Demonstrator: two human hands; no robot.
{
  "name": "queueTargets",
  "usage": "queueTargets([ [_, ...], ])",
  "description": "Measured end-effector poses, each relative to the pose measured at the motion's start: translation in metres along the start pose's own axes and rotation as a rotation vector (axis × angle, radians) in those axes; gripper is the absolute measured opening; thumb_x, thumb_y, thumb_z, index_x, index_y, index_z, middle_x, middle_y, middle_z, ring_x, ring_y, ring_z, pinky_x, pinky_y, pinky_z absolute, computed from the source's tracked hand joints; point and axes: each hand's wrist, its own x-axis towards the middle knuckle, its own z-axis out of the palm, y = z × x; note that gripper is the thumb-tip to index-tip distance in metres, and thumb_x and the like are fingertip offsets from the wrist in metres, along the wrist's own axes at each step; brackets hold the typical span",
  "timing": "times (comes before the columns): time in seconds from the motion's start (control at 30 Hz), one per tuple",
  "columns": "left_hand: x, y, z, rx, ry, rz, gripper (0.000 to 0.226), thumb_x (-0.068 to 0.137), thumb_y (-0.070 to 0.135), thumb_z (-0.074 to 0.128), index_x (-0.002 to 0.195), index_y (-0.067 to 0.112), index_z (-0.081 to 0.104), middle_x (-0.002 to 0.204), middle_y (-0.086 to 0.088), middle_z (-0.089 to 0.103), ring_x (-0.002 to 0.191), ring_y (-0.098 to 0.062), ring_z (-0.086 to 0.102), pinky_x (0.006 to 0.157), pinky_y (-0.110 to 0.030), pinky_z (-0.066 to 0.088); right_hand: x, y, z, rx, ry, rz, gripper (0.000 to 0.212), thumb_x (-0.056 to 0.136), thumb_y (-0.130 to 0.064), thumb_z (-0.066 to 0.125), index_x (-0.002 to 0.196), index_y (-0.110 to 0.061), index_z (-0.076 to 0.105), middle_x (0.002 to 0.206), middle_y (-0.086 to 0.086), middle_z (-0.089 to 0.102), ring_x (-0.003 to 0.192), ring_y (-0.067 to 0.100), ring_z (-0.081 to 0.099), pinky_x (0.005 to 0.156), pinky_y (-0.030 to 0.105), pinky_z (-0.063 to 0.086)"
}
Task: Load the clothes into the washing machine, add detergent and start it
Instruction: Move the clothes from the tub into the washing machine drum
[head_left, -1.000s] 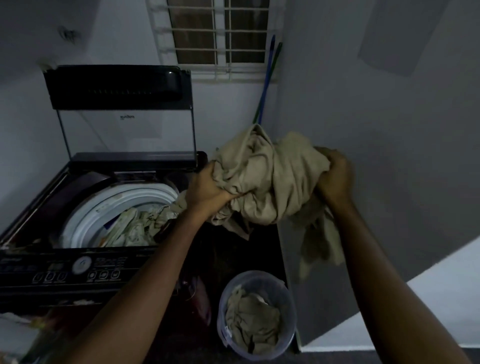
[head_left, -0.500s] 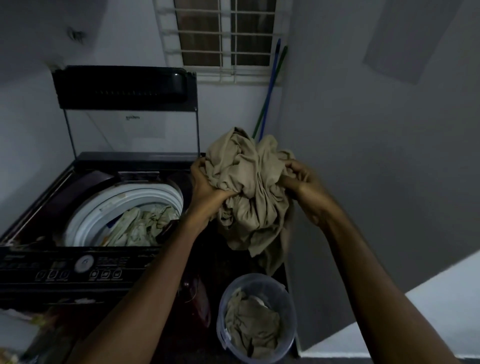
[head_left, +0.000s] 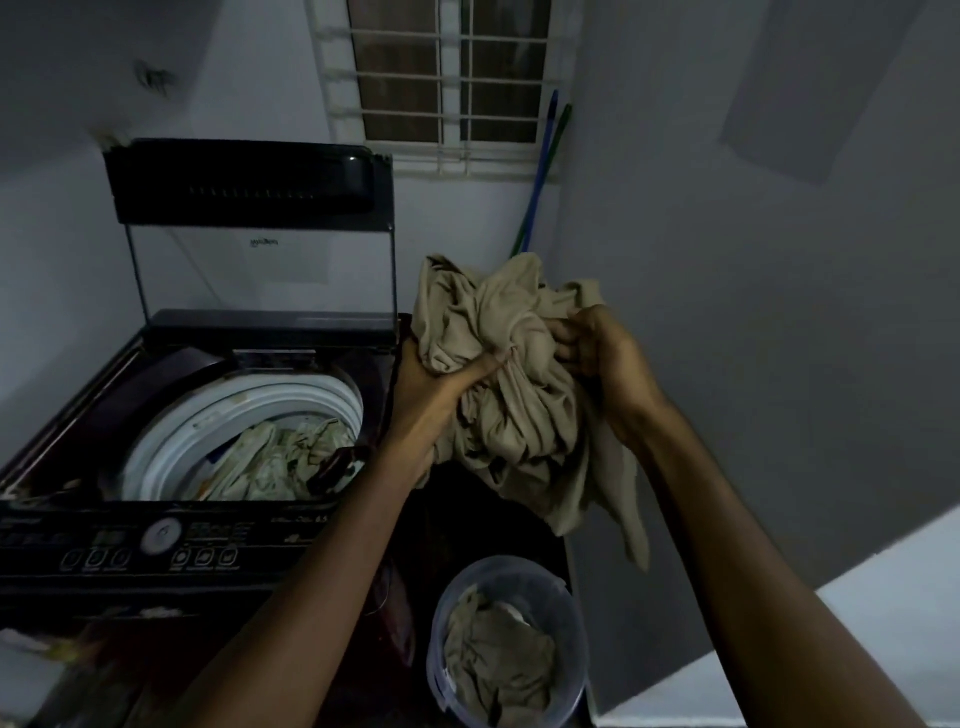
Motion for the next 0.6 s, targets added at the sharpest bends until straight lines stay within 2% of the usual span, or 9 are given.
queueTargets([
  [0.07, 0.002, 0.002, -0.002, -0.039, 0.057, -0.028, 0.083, 0.057, 0.033, 0.093, 0.132, 0.018, 0.059, 0.120, 0.003, 0.071, 0.107, -0.017, 0.069, 0.096, -0.045, 0.055, -0.003, 0.001, 0.004, -0.021, -0.035, -0.022, 0.048, 0.100, -0.022, 0.022, 0.124, -0.004, 0.060, 0.117, 0.002, 0.068, 0.105, 0.015, 0.065, 0.095, 0.027, 0.050],
  [0.17, 0.002, 0.006, -0.004, -0.138, 0.130, -0.042, 0.064, 0.063, 0.028, 0.086, 0.122, 0.015, 0.067, 0.112, -0.003, 0.074, 0.102, -0.022, 0.071, 0.090, -0.047, 0.057, -0.004, -0.005, 0.014, -0.092, -0.087, -0.066, 0.041, 0.094, -0.011, 0.038, 0.126, -0.011, 0.062, 0.123, -0.001, 0.065, 0.107, 0.008, 0.064, 0.094, 0.020, 0.050],
  [0.27, 0.004, 0.011, -0.009, -0.240, 0.144, -0.053, 0.046, 0.076, 0.019, 0.080, 0.120, 0.013, 0.068, 0.111, -0.005, 0.074, 0.102, -0.022, 0.071, 0.082, -0.038, 0.059, -0.003, -0.008, 0.015, -0.120, -0.105, -0.232, 0.033, 0.089, -0.006, 0.054, 0.120, -0.009, 0.066, 0.120, 0.007, 0.068, 0.113, 0.018, 0.063, 0.097, 0.029, 0.050],
  [0.33, 0.008, 0.017, -0.016, -0.266, 0.163, -0.054, 0.041, 0.079, 0.017, 0.078, 0.119, 0.012, 0.069, 0.109, -0.004, 0.075, 0.100, -0.020, 0.071, 0.076, -0.032, 0.059, -0.007, -0.006, 0.010, 0.040, -0.012, -0.370, 0.031, 0.084, -0.005, 0.063, 0.115, -0.006, 0.066, 0.112, 0.014, 0.070, 0.110, 0.028, 0.065, 0.096, 0.035, 0.051],
  [0.4, 0.014, 0.022, -0.024, -0.275, 0.199, -0.041, 0.040, 0.078, 0.017, 0.079, 0.117, 0.012, 0.069, 0.107, -0.005, 0.075, 0.098, -0.021, 0.072, 0.076, -0.032, 0.059, -0.012, 0.007, -0.006, 0.131, 0.153, -0.468, 0.034, 0.081, -0.009, 0.065, 0.115, -0.008, 0.063, 0.109, 0.009, 0.071, 0.108, 0.027, 0.065, 0.092, 0.035, 0.051],
  [0.43, 0.018, 0.026, -0.034, -0.281, 0.216, -0.030, 0.040, 0.077, 0.017, 0.080, 0.116, 0.011, 0.069, 0.106, -0.005, 0.075, 0.098, -0.021, 0.072, 0.077, -0.033, 0.059, -0.011, 0.018, -0.009, 0.103, 0.213, -0.468, 0.043, 0.080, -0.011, 0.067, 0.122, -0.010, 0.059, 0.116, 0.005, 0.069, 0.113, 0.023, 0.063, 0.092, 0.033, 0.050],
  [0.5, 0.025, 0.031, -0.044, -0.280, 0.240, -0.010, 0.042, 0.075, 0.017, 0.081, 0.115, 0.009, 0.069, 0.105, -0.007, 0.075, 0.098, -0.023, 0.072, 0.079, -0.036, 0.059, -0.010, 0.049, -0.021, -0.084, 0.250, -0.322, 0.078, 0.074, -0.021, 0.078, 0.143, -0.022, 0.041, 0.143, -0.001, 0.049, 0.130, 0.017, 0.049, 0.101, 0.037, 0.046],
  [0.57, 0.031, 0.034, -0.058, -0.268, 0.245, 0.004, 0.045, 0.073, 0.018, 0.082, 0.115, 0.006, 0.069, 0.105, -0.009, 0.075, 0.097, -0.024, 0.072, 0.079, -0.037, 0.059, -0.007, 0.084, -0.011, -0.282, 0.122, -0.086, 0.114, 0.066, -0.029, 0.088, 0.153, -0.030, 0.013, 0.158, -0.005, 0.022, 0.142, 0.014, 0.029, 0.112, 0.040, 0.036],
  [0.6, 0.033, 0.036, -0.065, -0.257, 0.233, 0.002, 0.047, 0.072, 0.019, 0.083, 0.115, 0.005, 0.068, 0.106, -0.010, 0.075, 0.097, -0.024, 0.072, 0.080, -0.038, 0.059, -0.005, 0.101, 0.002, -0.358, 0.067, -0.023, 0.121, 0.064, -0.031, 0.088, 0.153, -0.031, 0.006, 0.159, -0.009, 0.017, 0.143, 0.011, 0.025, 0.113, 0.038, 0.033],
])
